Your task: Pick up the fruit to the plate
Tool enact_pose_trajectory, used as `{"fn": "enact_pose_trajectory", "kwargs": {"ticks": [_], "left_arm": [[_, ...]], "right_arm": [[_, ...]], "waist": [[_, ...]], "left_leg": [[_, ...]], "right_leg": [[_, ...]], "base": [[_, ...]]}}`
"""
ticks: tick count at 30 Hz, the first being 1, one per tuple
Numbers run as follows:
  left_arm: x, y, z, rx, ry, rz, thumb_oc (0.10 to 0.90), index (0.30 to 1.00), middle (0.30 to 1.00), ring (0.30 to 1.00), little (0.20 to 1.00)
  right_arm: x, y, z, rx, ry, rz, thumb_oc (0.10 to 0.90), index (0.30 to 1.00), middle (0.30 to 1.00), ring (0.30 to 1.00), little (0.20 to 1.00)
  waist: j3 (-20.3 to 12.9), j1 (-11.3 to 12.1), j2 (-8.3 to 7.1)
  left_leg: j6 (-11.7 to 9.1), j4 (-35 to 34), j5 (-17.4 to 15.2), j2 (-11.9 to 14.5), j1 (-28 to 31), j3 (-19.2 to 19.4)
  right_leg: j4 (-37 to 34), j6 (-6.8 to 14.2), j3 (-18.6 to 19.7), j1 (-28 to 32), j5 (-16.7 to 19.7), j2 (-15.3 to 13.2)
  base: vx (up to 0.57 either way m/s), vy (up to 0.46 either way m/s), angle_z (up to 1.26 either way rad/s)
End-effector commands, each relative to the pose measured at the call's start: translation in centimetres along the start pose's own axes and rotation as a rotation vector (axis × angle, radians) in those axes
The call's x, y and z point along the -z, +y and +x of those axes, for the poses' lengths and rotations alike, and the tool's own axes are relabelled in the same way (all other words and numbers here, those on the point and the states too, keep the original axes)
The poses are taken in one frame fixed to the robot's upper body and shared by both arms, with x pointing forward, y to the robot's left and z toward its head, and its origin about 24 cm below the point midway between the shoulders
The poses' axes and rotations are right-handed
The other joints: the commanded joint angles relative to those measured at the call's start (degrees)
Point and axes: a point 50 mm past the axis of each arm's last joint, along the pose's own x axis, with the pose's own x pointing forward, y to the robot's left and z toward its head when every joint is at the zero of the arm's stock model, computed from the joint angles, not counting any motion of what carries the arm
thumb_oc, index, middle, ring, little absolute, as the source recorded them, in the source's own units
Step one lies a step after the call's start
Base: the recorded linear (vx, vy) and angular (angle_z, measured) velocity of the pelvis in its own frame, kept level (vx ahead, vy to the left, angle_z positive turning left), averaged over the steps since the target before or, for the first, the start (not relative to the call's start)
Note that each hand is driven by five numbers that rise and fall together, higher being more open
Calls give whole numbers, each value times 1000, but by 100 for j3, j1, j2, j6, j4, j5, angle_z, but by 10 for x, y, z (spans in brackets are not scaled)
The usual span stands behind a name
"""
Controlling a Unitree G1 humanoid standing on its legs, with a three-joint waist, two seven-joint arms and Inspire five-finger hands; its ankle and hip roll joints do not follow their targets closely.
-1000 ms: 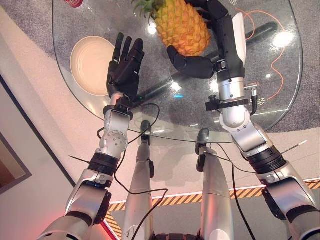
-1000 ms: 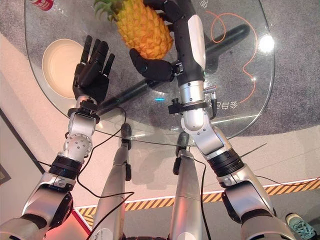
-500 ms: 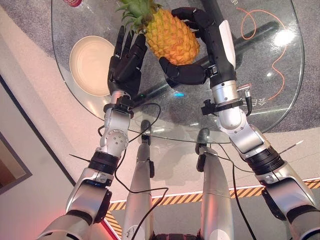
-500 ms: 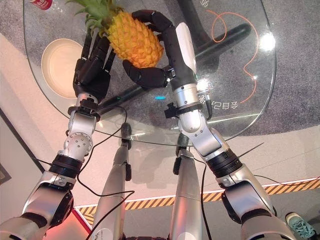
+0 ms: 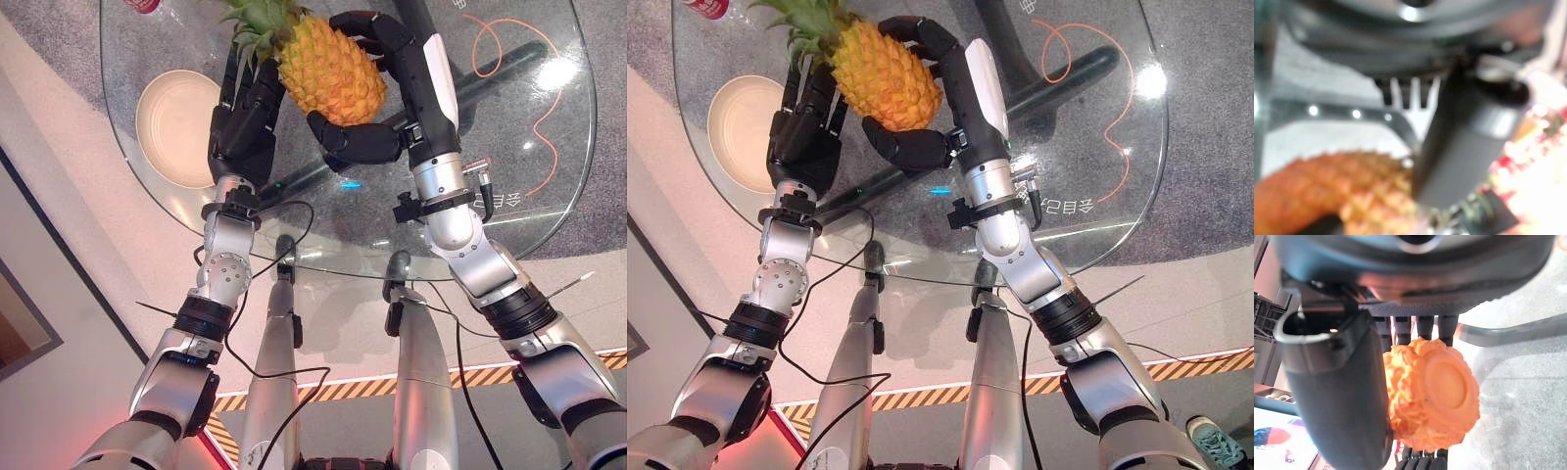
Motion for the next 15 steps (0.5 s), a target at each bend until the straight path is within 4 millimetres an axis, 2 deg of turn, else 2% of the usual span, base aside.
{"fn": "enact_pose_trajectory", "kwargs": {"ticks": [1,15], "left_arm": [[-30,-67,21,329,-185,-69,800,900,900,900,900],[-32,-72,22,359,-200,-84,800,900,900,900,900]], "right_arm": [[-81,0,22,-18,-377,112,100,300,300,300,200],[-79,10,21,-100,-355,108,100,300,300,300,200]], "waist": [[-87,-53,-174],[-87,-46,-192]], "left_leg": [[374,619,-574,-499,16,246],[378,640,-584,-499,-3,235]], "right_leg": [[-1816,67,-271,749,1133,348],[-1799,50,-274,738,1112,358]], "base": [[0,0,0],[0,0,0]]}}
